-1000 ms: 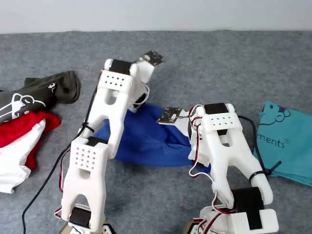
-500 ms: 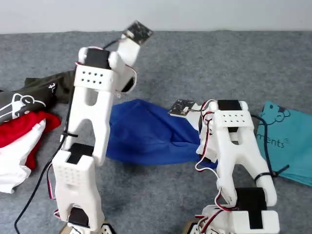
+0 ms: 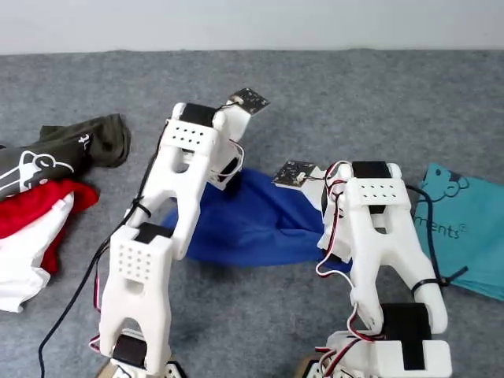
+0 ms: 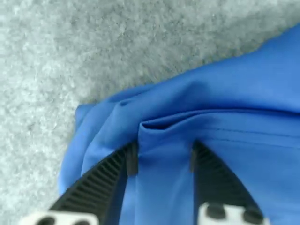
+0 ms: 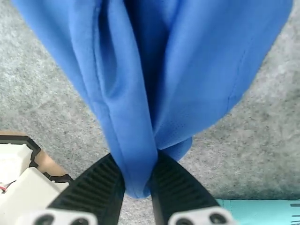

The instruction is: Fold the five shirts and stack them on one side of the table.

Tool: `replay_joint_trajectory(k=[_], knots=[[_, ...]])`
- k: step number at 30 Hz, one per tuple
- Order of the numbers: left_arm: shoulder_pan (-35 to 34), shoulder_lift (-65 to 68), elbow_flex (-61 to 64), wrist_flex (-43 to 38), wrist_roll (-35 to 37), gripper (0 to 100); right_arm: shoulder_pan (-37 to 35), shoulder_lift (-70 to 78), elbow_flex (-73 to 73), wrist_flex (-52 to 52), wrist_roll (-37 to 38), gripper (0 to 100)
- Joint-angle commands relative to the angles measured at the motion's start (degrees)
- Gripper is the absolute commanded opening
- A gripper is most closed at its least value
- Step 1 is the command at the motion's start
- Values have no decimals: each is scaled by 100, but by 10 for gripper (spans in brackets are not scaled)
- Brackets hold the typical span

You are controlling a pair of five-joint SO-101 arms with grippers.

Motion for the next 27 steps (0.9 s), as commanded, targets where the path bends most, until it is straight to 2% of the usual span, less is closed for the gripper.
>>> replay_joint_trajectory(k=[1, 5, 12, 22, 27], knots=[[44, 158, -567, -70, 62, 195, 66, -277, -273, 75, -53, 9], [18, 360, -1033, -53, 202, 195, 66, -277, -273, 75, -53, 9], [-9, 466, -2132, 475, 281, 195, 66, -277, -273, 75, -53, 9], [18, 1398, -2378, 519, 290, 190, 66, -268, -273, 75, -53, 9], [70, 1398, -2668, 765, 229, 48, 66, -242, -273, 75, -44, 9]])
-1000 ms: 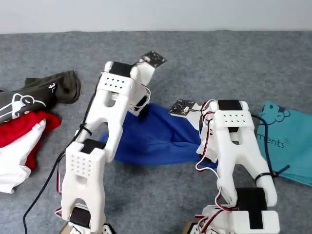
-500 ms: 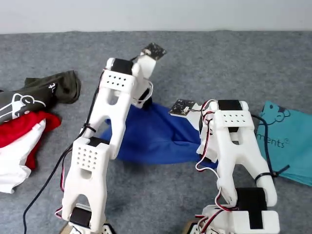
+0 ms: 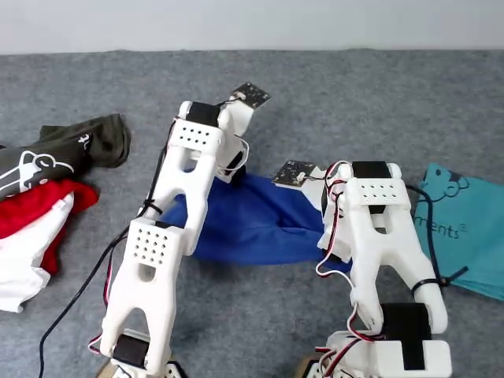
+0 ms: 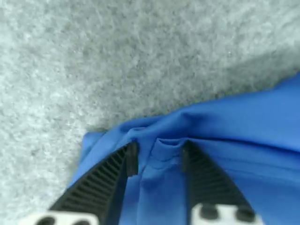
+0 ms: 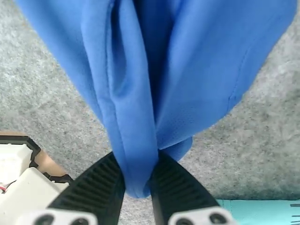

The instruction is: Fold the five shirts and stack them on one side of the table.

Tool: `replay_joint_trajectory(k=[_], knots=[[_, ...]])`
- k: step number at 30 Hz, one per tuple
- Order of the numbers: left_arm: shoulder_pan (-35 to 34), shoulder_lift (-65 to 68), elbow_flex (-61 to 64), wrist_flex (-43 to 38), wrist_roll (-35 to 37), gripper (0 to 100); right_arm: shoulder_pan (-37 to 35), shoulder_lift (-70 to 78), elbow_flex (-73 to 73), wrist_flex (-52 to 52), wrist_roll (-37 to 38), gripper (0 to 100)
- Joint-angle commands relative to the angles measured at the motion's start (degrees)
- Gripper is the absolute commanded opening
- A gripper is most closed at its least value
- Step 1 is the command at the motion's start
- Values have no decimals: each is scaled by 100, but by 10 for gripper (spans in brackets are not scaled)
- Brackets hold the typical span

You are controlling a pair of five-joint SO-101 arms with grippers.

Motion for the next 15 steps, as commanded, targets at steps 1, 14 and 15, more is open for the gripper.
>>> replay_joint_trajectory(k=[1, 14, 15], knots=[[88, -70, -400, 193, -141, 20, 66, -242, -273, 75, -44, 9], [141, -853, -330, 229, -211, 13, 110, -277, -273, 75, -35, 9], [132, -1081, -321, 229, -211, 13, 110, -277, -273, 75, -35, 9]])
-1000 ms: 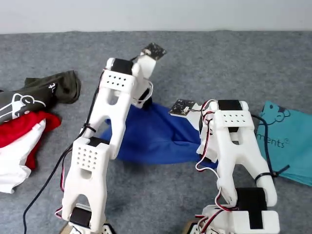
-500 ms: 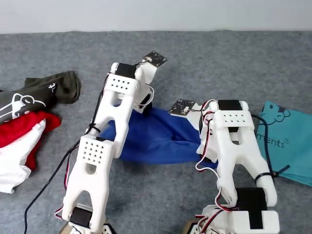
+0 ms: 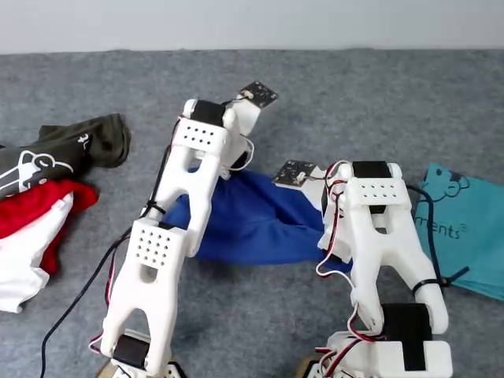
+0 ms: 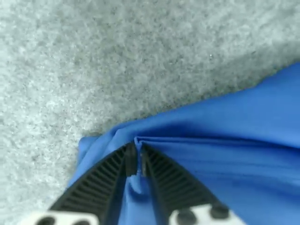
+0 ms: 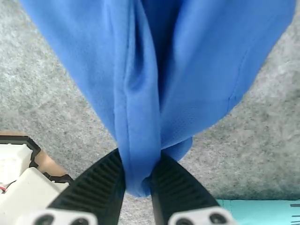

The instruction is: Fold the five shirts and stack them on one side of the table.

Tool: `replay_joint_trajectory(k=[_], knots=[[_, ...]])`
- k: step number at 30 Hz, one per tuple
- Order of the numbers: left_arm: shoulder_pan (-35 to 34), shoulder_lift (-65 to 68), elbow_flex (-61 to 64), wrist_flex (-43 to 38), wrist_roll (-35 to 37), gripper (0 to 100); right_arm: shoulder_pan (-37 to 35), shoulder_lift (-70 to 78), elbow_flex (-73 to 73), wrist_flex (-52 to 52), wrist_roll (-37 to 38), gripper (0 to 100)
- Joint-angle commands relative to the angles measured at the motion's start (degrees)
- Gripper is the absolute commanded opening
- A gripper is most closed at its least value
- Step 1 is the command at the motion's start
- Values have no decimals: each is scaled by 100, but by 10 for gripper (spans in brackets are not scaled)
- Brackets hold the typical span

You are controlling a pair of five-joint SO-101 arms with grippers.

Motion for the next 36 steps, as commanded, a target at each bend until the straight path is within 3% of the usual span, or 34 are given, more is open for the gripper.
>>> replay_joint_trajectory(k=[1, 9, 15, 23, 27, 33, 36], knots=[[-26, -1099, -180, 167, -70, 13, 110, -277, -273, 75, -35, 9], [-193, -3033, 857, 167, -97, 13, 110, -286, -290, 75, -44, 9], [-360, -4730, 2651, 167, -123, 13, 92, -435, -299, 286, -35, 9], [-484, -6848, 5508, 114, -703, 13, 75, -1015, -299, 857, -53, 9], [-1257, -7587, 6264, -369, -686, 13, 75, -1130, -299, 936, -176, 50], [-2840, -7903, 6492, -985, -677, 13, -84, -1121, -308, 813, -923, 274], [-3253, -7912, 6492, -1011, -677, 13, -435, -1112, -308, 822, -976, 278]])
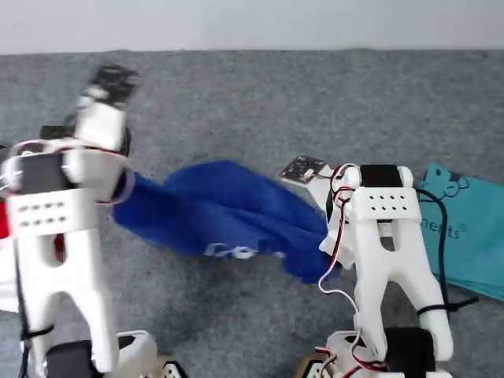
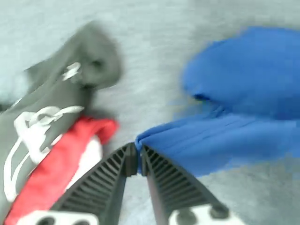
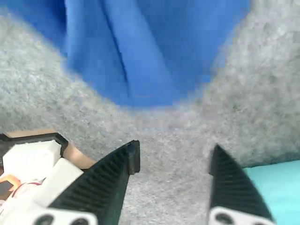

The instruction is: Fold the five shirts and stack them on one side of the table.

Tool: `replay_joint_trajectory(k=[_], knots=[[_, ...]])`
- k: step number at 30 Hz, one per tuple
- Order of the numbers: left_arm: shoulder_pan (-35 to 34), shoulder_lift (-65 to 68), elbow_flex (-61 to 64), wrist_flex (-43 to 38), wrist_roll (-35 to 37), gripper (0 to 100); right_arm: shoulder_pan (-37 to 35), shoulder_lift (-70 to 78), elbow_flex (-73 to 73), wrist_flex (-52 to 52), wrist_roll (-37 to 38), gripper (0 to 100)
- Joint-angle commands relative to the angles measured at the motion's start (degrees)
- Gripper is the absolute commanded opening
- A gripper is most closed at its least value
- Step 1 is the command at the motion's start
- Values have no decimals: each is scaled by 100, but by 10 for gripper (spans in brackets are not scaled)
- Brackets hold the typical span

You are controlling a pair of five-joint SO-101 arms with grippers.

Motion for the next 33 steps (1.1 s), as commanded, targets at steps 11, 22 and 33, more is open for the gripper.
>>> replay_joint_trajectory(k=[11, 22, 33], knots=[[-642, -185, 558, -677, -97, 13, -1754, -198, -273, 567, -615, 278], [-1064, -229, 963, -1248, -70, 13, -2791, 725, 193, -716, -914, 164], [-1398, -229, 971, -1354, -79, 13, -3160, 2149, -800, -549, -1679, 285]])
